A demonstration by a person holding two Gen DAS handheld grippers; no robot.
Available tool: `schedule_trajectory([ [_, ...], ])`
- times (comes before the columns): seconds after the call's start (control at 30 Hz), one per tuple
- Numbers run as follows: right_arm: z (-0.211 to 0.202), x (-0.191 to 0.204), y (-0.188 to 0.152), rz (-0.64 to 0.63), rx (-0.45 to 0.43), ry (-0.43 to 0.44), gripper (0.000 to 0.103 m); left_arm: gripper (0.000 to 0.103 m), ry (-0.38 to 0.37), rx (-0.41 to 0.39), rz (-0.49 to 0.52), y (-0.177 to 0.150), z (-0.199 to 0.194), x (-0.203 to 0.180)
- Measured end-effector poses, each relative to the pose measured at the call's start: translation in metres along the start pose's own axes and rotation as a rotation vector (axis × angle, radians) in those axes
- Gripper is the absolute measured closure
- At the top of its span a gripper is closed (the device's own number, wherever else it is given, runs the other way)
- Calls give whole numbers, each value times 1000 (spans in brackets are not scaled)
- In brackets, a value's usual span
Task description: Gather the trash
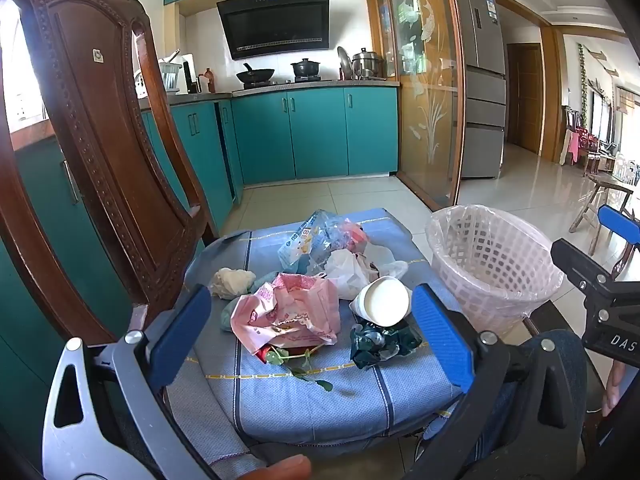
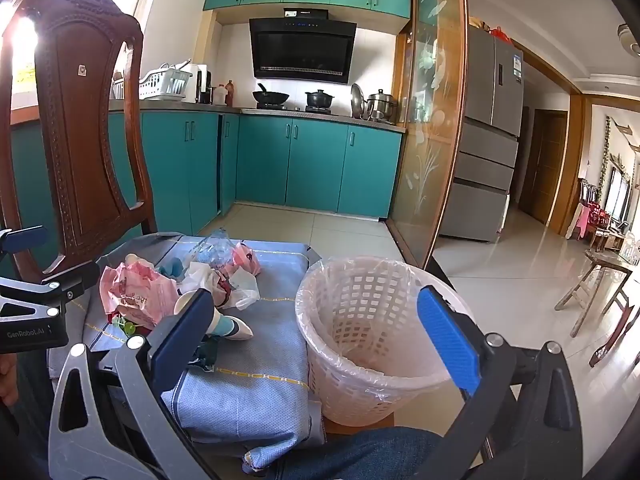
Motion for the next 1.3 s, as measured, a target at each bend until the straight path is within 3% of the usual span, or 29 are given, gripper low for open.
schedule_trajectory([
  [1.3, -4, -2, 4, -8, -11, -9, 3, 3, 2, 3, -3, -1, 1, 2],
])
Point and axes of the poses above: each gripper's, at about its wrist camera, not at the fingertips, and z roughly the way its jaws point, x to its left, y to its top, the point moved 6 cm from there along z, roughly the way its jaws point, and after that the axes turned 2 degrees about z, right-handed, at the moved point
